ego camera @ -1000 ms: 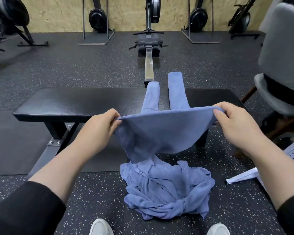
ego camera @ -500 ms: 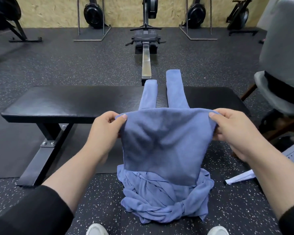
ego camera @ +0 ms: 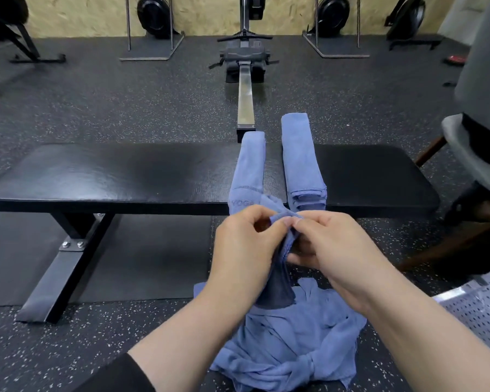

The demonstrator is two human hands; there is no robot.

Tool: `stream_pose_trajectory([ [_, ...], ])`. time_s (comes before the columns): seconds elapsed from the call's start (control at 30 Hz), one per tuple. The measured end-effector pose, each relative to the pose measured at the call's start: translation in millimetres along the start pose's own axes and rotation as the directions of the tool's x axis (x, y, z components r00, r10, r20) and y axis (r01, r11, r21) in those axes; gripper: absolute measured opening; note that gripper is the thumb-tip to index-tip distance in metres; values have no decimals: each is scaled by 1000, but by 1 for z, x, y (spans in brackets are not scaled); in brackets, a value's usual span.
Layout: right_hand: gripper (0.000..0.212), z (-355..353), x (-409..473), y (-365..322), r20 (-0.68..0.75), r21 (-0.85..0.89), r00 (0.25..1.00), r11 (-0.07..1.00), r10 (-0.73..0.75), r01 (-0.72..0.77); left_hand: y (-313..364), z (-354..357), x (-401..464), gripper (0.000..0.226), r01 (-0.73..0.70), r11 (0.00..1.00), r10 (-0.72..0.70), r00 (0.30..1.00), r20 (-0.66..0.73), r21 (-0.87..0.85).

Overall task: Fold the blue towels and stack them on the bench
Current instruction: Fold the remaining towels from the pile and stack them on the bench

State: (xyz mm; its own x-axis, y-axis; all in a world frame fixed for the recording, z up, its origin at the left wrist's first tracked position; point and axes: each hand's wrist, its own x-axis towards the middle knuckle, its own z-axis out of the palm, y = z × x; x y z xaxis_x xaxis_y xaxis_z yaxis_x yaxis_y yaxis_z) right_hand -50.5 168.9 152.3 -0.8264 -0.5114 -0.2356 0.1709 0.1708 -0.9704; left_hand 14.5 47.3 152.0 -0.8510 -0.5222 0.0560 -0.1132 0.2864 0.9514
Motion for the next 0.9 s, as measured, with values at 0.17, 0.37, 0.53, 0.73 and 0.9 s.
stream_pose_trajectory([
  [0.17,42,0,4,0,7,92,1000,996,-4,3,-6,3,5,5,-134,980,136,991,-5,146],
  [0.37,27,-15,9,4,-103,-148,988,984,-113,97,1,-2,4,29,-132,987,121,985,123,90],
  [0.53,26,-24,-6,-3,15,-550,971,809,-238,207,-14,-29,21,27,-316,877,242,941,236,362],
  [0.73,22,-26,-21,-3,102,-640,969,731,-226,238,-35,-38,16,31,-466,743,230,852,470,481],
  [0.9,23,-29,-25,-4,151,-644,964,719,-218,263,-38,-48,19,15,-416,724,83,845,529,551],
])
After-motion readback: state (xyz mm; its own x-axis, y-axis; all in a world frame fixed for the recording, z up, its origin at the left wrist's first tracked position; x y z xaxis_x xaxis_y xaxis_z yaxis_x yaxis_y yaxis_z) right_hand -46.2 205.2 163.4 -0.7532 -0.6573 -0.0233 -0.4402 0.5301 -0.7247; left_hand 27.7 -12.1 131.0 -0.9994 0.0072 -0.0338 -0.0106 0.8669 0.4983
